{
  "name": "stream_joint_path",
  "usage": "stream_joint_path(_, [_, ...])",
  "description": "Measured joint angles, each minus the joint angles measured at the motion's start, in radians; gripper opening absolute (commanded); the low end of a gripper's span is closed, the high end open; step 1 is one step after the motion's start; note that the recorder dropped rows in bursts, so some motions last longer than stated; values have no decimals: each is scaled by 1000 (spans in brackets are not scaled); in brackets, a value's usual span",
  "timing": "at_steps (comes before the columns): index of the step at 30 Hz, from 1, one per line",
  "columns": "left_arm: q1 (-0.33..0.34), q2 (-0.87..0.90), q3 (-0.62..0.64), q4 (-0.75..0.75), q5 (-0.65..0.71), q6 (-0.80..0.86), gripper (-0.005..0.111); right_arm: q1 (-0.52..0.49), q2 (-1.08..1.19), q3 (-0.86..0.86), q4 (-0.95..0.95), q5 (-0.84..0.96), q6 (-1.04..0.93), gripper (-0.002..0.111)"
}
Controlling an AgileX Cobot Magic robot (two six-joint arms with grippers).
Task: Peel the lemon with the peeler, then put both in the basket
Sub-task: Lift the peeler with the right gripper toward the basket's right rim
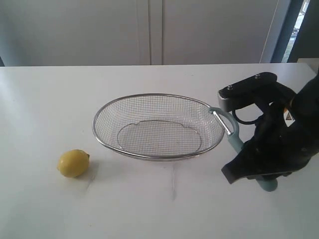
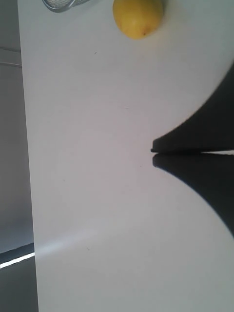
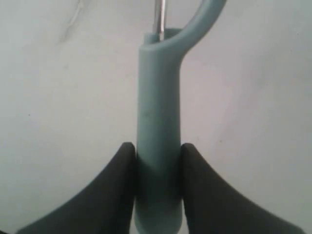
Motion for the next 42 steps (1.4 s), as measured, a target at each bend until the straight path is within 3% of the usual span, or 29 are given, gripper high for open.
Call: stream_joint_path(42, [0, 0, 0, 0, 0, 0, 0, 0, 0, -2, -3, -47, -27, 1])
